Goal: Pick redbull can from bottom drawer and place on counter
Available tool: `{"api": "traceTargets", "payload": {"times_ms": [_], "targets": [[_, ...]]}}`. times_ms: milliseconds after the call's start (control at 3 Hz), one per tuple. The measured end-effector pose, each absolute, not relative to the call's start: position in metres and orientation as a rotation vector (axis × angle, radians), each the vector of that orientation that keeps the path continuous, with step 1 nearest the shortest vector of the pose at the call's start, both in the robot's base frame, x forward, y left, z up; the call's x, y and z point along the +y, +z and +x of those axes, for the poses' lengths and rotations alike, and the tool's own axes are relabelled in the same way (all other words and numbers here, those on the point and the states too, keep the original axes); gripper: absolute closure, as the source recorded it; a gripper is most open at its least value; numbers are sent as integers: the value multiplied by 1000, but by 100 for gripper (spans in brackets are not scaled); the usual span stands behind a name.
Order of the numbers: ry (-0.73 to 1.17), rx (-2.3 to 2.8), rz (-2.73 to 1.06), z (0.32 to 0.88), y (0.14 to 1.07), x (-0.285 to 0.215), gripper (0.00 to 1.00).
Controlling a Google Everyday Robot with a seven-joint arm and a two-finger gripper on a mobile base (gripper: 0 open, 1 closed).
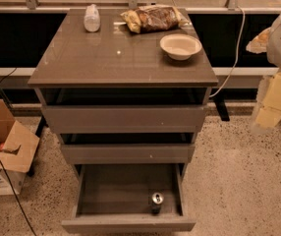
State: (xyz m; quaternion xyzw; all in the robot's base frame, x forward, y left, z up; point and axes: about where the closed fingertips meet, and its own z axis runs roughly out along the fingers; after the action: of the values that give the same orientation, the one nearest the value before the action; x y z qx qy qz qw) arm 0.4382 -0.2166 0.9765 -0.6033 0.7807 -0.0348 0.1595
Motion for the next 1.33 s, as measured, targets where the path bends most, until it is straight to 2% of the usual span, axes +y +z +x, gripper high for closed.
{"api": "traceTargets", "payload": {"times_ms": [667,1333], "targets": [[-126,2161,-1735,446,991,-213,0],[13,2071,-1739,463,954,-190,0]]}}
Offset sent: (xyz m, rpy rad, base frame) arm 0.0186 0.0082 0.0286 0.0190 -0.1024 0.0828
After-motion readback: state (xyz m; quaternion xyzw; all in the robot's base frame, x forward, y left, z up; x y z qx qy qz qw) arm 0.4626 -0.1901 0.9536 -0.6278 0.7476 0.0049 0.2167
